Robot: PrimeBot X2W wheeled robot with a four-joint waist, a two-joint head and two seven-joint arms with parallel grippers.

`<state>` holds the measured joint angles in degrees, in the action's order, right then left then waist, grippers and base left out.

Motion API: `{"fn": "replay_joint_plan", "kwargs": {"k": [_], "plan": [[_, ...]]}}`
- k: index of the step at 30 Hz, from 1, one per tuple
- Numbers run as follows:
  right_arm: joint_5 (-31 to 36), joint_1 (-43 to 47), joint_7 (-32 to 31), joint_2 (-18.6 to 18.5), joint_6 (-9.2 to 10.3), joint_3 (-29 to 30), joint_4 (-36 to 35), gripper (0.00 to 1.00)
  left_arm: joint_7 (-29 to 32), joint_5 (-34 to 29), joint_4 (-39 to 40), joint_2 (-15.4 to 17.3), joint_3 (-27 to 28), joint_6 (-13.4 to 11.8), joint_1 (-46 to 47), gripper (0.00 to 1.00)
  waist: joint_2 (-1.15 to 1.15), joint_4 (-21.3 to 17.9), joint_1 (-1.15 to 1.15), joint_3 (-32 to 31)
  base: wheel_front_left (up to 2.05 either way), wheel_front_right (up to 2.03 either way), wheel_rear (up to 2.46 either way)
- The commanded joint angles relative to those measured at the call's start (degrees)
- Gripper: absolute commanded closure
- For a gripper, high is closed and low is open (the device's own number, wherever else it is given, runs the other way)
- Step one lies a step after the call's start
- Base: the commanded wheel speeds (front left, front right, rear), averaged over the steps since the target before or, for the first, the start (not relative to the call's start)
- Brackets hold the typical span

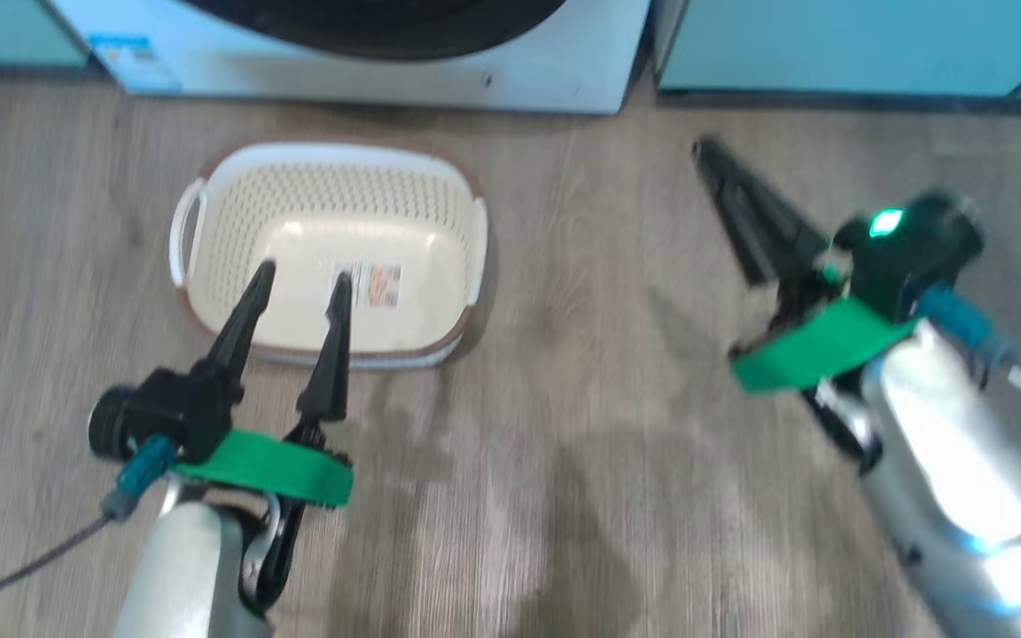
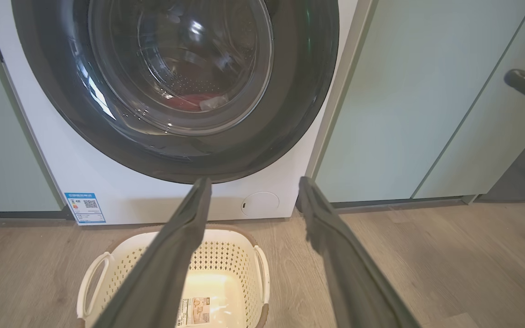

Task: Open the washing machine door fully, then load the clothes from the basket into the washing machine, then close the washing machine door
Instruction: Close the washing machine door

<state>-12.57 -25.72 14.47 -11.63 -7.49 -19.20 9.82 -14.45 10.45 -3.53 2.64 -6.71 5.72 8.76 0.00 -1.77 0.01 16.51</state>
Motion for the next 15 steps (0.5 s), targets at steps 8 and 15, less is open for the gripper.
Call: {"fn": "replay_joint_plan", "kwargs": {"k": [8, 15], "plan": [[-0.95, -18.62, 0.53, -6.46, 0.0, -7.5, 3.91, 1.0, -0.55, 0.72, 2.75, 0.24, 0.19, 0.77, 7.04, 0.0, 0.0, 7.64, -0.01, 11.16, 0.0, 0.0, 0.0], [-2.84, -30.25, 0.53, -9.05, 0.0, -11.15, 10.73, 1.0, -0.55, 2.21, 2.9, 0.24, -0.67, 0.44, 8.73, 0.0, 0.0, 10.78, -0.01, 14.58, 0.0, 0.0, 0.0]]}}
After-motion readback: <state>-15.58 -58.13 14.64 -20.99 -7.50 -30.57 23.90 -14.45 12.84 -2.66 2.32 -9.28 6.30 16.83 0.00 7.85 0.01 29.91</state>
